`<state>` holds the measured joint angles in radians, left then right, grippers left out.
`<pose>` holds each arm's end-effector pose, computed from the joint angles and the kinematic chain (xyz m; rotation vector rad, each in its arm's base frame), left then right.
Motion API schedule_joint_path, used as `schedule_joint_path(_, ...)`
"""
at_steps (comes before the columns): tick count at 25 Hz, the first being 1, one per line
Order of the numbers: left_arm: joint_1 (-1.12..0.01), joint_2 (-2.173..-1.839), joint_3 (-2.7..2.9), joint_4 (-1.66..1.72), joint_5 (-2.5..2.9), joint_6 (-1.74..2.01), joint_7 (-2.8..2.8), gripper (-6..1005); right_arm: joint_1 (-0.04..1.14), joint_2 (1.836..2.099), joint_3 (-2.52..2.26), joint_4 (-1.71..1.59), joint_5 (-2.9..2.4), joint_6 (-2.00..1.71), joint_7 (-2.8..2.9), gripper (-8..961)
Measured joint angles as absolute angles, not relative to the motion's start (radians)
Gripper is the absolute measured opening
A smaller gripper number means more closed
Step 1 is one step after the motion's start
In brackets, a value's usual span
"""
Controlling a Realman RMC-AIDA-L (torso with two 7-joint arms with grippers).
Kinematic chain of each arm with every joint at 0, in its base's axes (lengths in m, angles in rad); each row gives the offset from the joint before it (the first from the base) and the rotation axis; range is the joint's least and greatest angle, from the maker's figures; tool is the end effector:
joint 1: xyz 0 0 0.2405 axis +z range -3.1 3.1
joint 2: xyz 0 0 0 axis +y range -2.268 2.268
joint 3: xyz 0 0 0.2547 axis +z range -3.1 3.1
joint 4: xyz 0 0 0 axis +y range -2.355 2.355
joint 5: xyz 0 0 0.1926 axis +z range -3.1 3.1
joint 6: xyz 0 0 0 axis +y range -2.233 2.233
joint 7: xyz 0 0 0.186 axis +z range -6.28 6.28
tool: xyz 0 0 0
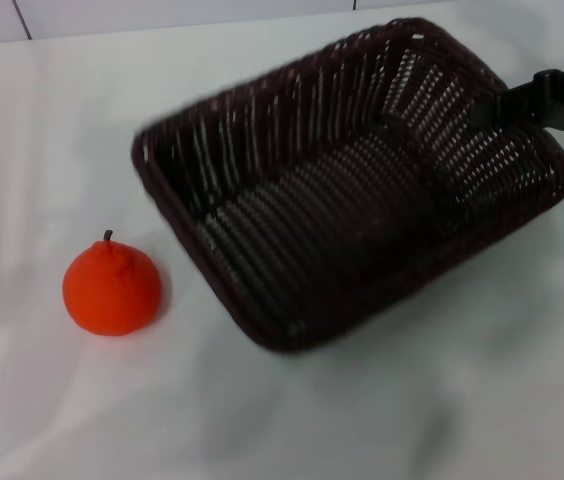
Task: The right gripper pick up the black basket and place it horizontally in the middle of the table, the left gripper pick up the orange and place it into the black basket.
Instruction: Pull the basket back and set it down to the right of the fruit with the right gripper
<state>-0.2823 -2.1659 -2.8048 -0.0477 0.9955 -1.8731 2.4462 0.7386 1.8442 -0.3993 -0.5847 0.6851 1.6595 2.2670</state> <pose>-0.2851 0.2646 0.0632 -1.2437 -0.4823 -1.4036 0.2622 0.3730 0.0469 -1.6661 -2.3027 -0.2368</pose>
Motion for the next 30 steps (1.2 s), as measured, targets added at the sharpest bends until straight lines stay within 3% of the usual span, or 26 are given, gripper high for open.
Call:
schedule_joint_path(8,-0.289,-2.165,-2.805,-0.066,0.995,-1.864,2.442,887,0.642,1.915,-0.369,-0.582,0.793,1.516,2.378,235)
schedule_joint_path(16,-0.291,-2.164,-2.805,-0.069,0.996,-1.852,2.442,888,0.633,1.982,-0.37,-0.581,0.812,1.407,2.385,263)
schedule_joint_path(22,-0.291,-2.164,-2.806,-0.069,0.996,-1.849,2.442,888,0.654,2.004,-0.373,-0.551,0.811,1.361,2.386,285)
schedule_joint_path(28,-0.292,-2.164,-2.806,-0.069,0.996,-1.838,2.442,888,0.663,2.008,-0.365,-0.519,0.819,1.332,2.387,306)
schedule_joint_path(30,-0.292,-2.165,-2.806,-0.068,0.996,-1.834,2.442,888,0.663,2.01,-0.364,-0.517,0.837,1.329,2.386,387)
